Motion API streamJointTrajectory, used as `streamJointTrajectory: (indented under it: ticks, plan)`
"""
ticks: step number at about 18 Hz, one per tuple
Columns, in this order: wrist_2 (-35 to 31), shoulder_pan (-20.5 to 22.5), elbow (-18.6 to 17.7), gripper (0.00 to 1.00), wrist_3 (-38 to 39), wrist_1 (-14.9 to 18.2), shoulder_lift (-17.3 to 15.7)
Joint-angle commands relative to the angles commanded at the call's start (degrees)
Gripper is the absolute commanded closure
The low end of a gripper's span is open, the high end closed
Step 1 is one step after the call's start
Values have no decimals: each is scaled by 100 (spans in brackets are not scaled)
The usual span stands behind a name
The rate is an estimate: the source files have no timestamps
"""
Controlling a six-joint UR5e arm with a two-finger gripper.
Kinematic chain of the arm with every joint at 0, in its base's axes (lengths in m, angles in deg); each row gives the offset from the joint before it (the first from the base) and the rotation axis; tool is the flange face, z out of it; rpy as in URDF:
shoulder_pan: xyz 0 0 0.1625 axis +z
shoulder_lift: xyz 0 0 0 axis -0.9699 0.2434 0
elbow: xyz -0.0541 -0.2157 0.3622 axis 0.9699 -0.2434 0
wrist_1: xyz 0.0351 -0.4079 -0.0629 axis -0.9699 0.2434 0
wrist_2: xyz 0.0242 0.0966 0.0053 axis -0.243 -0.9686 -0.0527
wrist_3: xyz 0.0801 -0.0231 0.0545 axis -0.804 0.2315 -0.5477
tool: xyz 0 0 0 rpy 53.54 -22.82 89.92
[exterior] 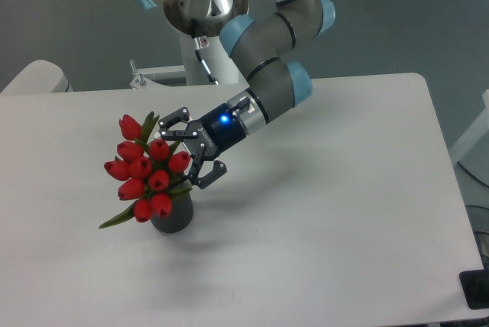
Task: Insert the flowers into the vase
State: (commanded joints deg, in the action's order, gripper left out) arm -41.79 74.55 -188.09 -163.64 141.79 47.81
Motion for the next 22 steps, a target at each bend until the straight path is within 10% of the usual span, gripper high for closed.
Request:
streamJointTrajectory:
  ticks: [9,22]
  plan:
    - [70,536,78,0,88,0,-53]
    - [-17,940,1563,0,1301,35,491]
